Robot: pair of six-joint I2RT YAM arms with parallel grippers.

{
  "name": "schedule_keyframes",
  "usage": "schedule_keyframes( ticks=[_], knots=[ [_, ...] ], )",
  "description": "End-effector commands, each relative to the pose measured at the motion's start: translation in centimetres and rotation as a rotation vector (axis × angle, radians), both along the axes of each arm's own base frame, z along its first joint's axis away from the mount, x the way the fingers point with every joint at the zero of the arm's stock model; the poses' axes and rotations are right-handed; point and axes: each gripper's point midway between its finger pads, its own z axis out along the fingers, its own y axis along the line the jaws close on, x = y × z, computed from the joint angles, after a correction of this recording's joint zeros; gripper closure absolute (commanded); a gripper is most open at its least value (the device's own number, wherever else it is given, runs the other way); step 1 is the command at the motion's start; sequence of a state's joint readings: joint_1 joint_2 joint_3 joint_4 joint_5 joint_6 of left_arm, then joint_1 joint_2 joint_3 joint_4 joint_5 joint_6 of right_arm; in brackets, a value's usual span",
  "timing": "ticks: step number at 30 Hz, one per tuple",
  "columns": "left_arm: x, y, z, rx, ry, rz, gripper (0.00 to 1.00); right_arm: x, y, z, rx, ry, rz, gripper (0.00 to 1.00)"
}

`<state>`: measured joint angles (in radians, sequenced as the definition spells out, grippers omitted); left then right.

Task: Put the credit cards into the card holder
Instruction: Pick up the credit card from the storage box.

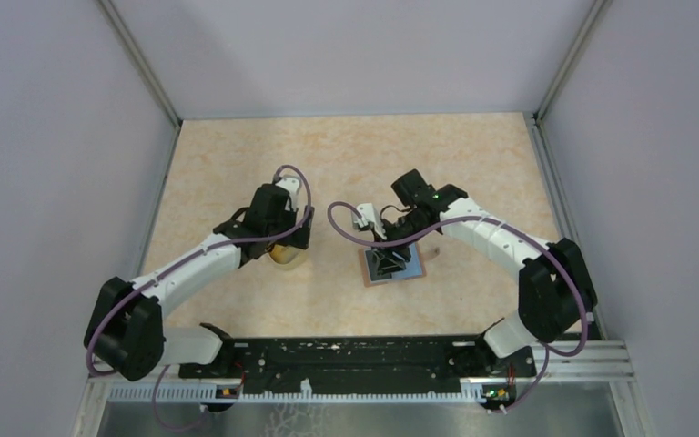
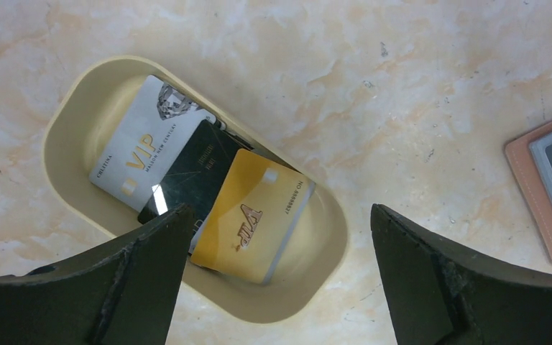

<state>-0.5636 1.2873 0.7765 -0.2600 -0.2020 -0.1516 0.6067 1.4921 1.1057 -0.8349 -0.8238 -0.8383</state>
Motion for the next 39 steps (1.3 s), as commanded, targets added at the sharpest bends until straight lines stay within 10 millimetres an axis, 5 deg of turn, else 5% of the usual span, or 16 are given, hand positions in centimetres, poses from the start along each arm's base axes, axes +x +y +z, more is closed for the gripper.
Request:
schedule_keyframes(
  ticks=[1, 9, 12, 21, 25, 28, 34, 39],
  knots=[
    [0.8, 0.4, 0.1, -0.009, 0.021, -0.031, 0.03, 0.4, 0.7, 2.1, 0.088, -0.033, -0.003, 0.57],
    [2.1, 3.8, -1.3, 0.066, 0.064, 0.068, 0.37, 0.4, 0.5, 1.7, 0.086, -0.019, -0.009, 0.57],
    [1.9, 3.6, -1.9, 0.073, 0.090, 0.055, 0.41, 0.5, 0.4, 1.6, 0.084, -0.017, -0.012, 0.57],
    [0.7, 1.3, -3.5, -0.013, 0.195, -0.039, 0.40, 0.5, 0.4, 1.6, 0.085, -0.007, -0.013, 0.57],
    [1.0, -0.5, -2.8, -0.095, 0.196, -0.073, 0.22, 0.5, 0.4, 1.7, 0.089, -0.006, -0.012, 0.57],
    [1.9, -1.5, -2.2, -0.140, 0.184, -0.074, 0.18, 0.6, 0.3, 1.6, 0.086, -0.007, -0.013, 0.57],
    [3.8, -3.5, -2.2, -0.204, 0.192, -0.077, 0.18, 0.8, 0.1, 1.5, 0.084, 0.000, -0.020, 0.57],
    [4.5, -3.1, -1.5, -0.197, 0.160, -0.029, 0.23, 0.9, -0.2, 1.4, 0.084, 0.007, -0.024, 0.57]
  ],
)
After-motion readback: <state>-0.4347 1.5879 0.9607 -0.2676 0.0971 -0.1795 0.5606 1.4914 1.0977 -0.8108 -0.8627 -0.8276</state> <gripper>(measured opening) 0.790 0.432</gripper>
